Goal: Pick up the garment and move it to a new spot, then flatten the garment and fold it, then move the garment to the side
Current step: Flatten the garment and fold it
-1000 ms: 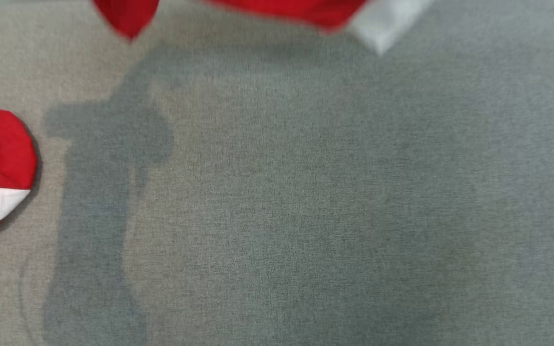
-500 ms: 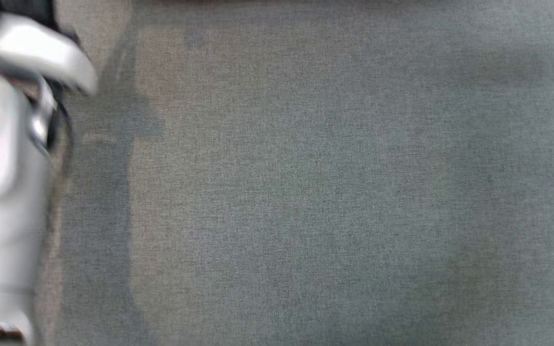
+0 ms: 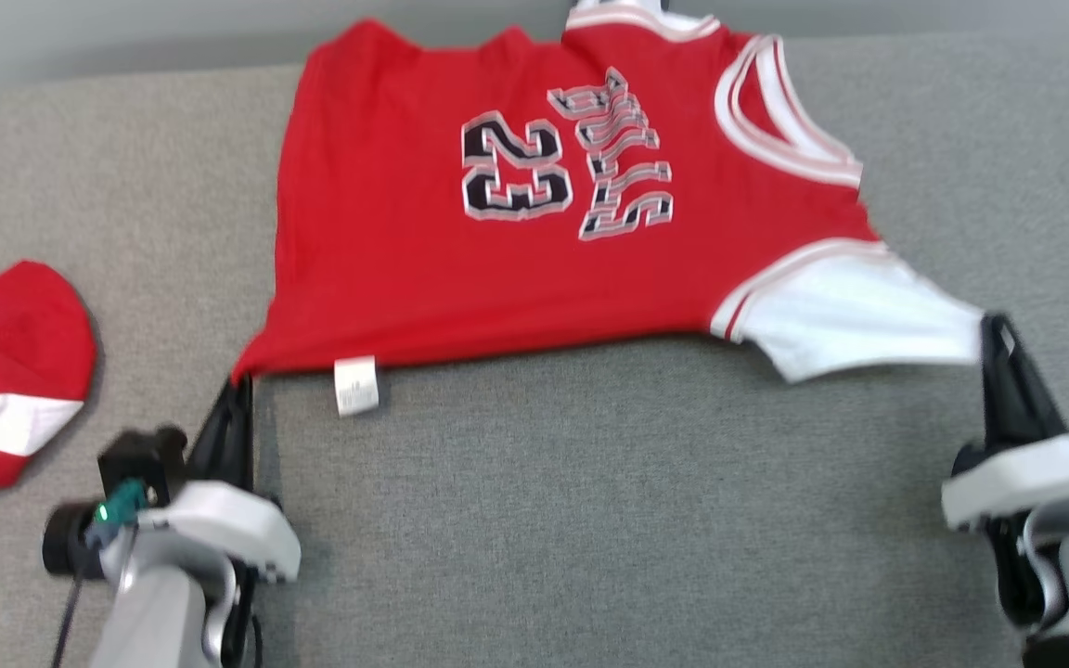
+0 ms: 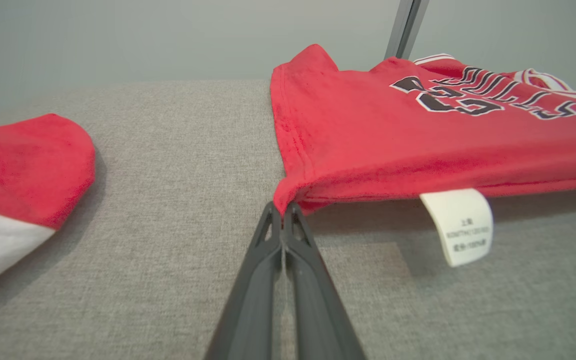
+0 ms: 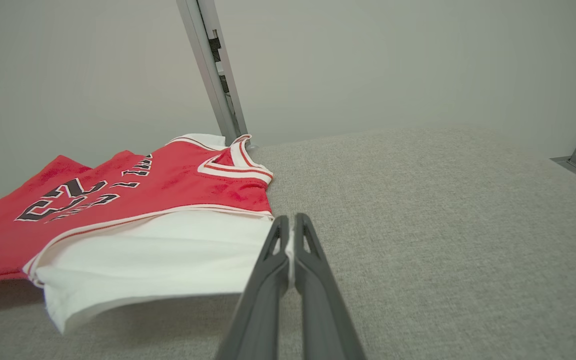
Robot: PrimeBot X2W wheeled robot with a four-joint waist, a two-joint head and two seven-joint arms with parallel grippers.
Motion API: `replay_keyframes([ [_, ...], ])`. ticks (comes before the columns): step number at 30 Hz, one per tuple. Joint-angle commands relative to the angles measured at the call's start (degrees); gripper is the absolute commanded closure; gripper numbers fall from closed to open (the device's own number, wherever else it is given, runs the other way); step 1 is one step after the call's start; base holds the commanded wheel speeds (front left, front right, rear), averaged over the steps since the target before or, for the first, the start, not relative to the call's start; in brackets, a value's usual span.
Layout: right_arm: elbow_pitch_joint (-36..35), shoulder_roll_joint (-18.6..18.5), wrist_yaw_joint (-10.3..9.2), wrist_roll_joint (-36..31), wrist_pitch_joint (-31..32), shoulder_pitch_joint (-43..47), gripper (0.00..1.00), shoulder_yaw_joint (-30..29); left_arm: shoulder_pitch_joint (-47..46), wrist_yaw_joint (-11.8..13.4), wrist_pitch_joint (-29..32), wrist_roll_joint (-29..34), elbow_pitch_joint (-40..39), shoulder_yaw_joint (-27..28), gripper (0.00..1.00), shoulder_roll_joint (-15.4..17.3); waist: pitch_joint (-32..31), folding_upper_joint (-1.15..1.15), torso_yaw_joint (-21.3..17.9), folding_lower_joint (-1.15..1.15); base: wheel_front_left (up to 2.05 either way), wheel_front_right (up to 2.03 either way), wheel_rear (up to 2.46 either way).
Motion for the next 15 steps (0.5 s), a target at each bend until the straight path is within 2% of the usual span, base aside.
replay_keyframes([
  [1,-0.2,-0.3,-0.04,0.1,-0.1,3.2,1.00,0.2,3.5,0.0,-0.1,0.9,-0.2,1.1,1.00,0.0,-5.1,0.00,-0.7,0.00,0.00,0.00,0.00],
  [9,-0.7,1.9,-0.04,-3.1,0.0,15.7,1.00,2.5,16.9,-1.5,-0.1,3.2,-0.9,4.0,1.00,-1.6,-14.5,0.00,-2.2,0.00,0.00,0.00,0.00],
  [15,-1.6,2.0,-0.04,-4.4,0.0,22.9,1.00,3.6,24.5,-1.9,-0.1,4.1,-1.7,6.9,1.00,-2.2,-18.2,0.00,-3.3,0.00,0.00,0.00,0.00],
])
